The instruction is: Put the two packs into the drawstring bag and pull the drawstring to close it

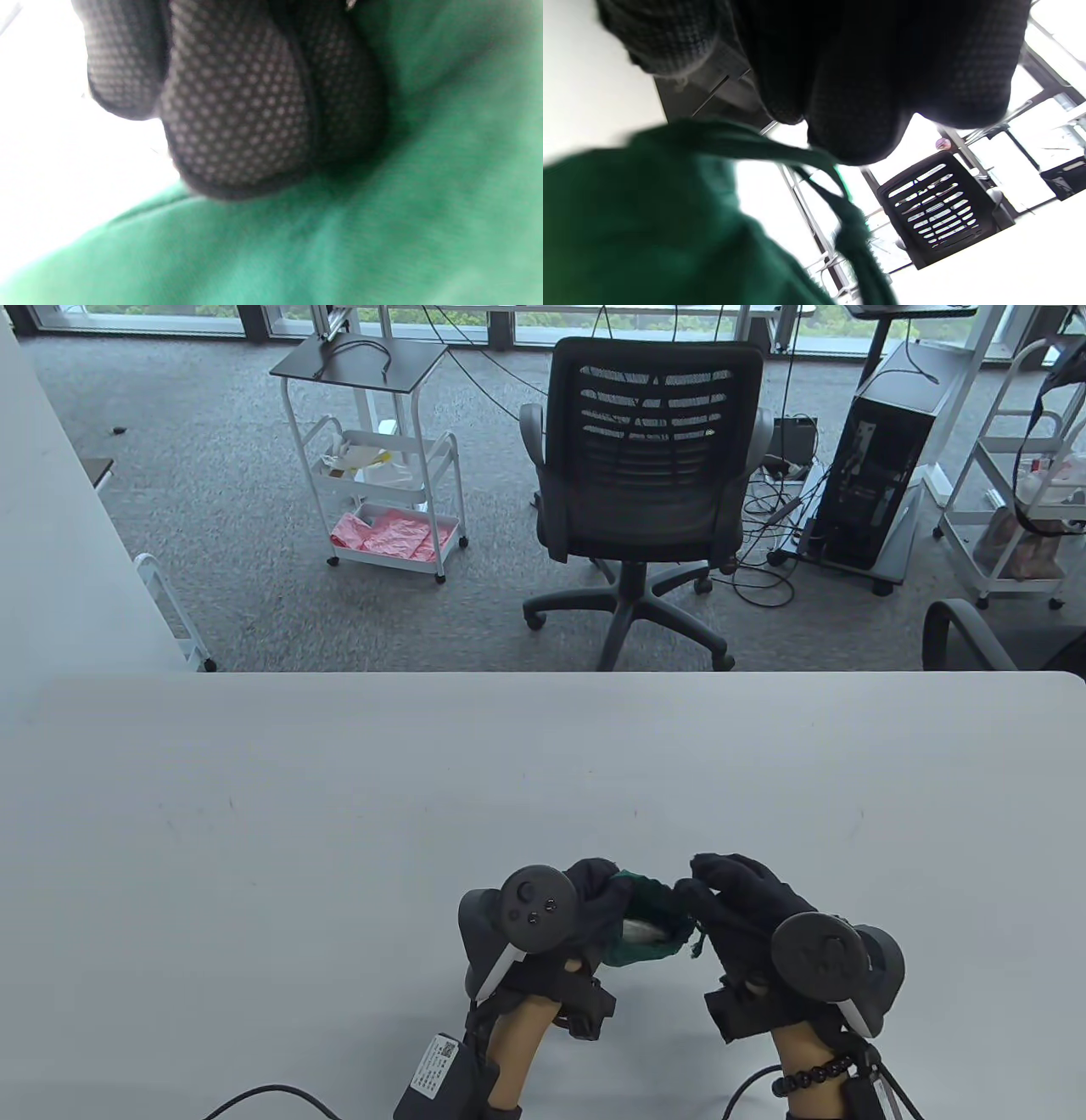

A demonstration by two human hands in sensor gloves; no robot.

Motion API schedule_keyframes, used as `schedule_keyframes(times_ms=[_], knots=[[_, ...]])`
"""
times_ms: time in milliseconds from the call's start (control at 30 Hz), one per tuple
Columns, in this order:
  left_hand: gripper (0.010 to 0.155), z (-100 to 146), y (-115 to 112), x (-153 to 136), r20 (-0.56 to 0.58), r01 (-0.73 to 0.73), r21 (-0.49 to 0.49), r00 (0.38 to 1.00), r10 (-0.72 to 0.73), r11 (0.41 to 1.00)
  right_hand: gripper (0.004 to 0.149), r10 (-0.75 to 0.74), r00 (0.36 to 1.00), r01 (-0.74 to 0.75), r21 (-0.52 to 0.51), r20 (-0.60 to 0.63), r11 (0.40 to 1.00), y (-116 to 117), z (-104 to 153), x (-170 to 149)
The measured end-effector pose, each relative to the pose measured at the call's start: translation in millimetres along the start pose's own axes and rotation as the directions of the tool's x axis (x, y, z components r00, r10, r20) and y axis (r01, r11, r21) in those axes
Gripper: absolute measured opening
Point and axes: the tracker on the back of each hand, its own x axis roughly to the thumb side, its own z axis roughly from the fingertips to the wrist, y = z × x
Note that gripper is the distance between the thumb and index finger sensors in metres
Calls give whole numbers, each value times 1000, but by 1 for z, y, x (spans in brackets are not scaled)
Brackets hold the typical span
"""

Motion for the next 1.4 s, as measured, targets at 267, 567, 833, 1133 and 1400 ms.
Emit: schedule_keyframes(times_ms=[267,567,833,1133,1400], knots=[[43,2,1,-3,2,-26,11,1000,26,1000,59,-39,996,47,102,-78,994,5,0,-12],[43,2,1,1,31,52,47,998,-54,998,80,-48,998,60,351,-43,934,18,-1,-3],[43,3,-1,4,52,53,29,997,-55,998,68,60,998,-54,459,2,887,30,-1,4],[43,3,-4,4,52,15,0,999,-15,1000,41,88,996,-69,411,-27,909,26,-2,3],[43,3,-3,6,105,102,12,989,-103,995,38,66,997,-54,279,-34,959,12,-5,1]])
